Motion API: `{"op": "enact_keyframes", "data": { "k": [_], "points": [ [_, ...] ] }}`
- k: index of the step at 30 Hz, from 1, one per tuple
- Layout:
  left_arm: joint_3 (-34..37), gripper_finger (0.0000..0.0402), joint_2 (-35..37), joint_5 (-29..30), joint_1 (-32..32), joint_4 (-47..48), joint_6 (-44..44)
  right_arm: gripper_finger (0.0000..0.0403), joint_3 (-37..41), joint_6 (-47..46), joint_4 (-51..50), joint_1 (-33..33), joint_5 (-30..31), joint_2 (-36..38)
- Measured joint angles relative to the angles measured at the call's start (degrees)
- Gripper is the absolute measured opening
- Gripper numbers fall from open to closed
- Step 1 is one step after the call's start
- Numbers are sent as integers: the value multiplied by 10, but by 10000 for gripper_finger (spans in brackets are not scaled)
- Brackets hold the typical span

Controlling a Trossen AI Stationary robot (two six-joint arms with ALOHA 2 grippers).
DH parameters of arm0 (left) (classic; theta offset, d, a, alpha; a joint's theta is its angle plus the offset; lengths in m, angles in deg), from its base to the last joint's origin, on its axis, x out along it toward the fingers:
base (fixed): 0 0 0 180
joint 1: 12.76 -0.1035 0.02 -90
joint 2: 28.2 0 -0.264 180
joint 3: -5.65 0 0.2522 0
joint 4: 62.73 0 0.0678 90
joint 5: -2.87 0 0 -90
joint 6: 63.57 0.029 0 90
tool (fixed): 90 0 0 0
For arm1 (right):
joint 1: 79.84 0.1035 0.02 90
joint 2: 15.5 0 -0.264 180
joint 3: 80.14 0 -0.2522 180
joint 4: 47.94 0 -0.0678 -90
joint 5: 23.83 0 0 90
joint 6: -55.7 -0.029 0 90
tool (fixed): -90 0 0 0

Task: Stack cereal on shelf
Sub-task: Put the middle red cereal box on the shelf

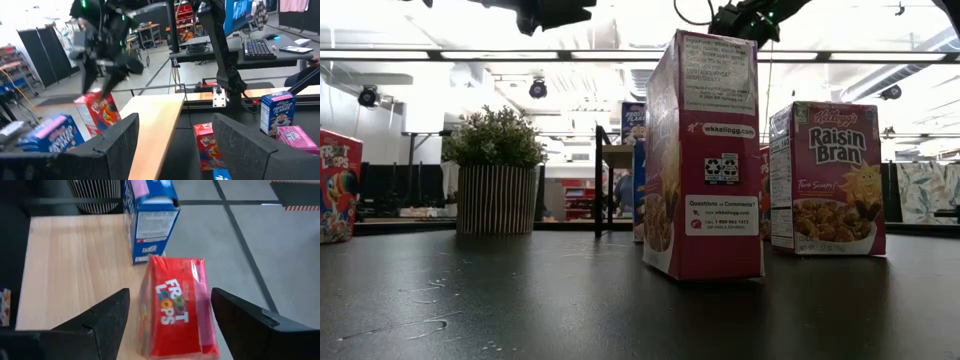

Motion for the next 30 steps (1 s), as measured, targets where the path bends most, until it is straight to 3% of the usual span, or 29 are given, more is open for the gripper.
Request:
{"op": "enact_keyframes", "data": {
  "k": [11,21,23,25,30],
  "points": [
    [4,236,-44,0,0,-17,-34,207,-38,-85,-16,36,-1,45],
    [4,236,-45,0,0,-23,-21,72,-7,-92,-67,84,2,62],
    [4,236,-45,0,0,-23,-17,42,18,-91,-68,84,33,59],
    [4,236,-45,0,0,-23,-15,18,45,-91,-65,84,102,58],
    [4,236,-45,0,0,-23,-11,12,86,-92,-32,82,204,58]
  ]
}}
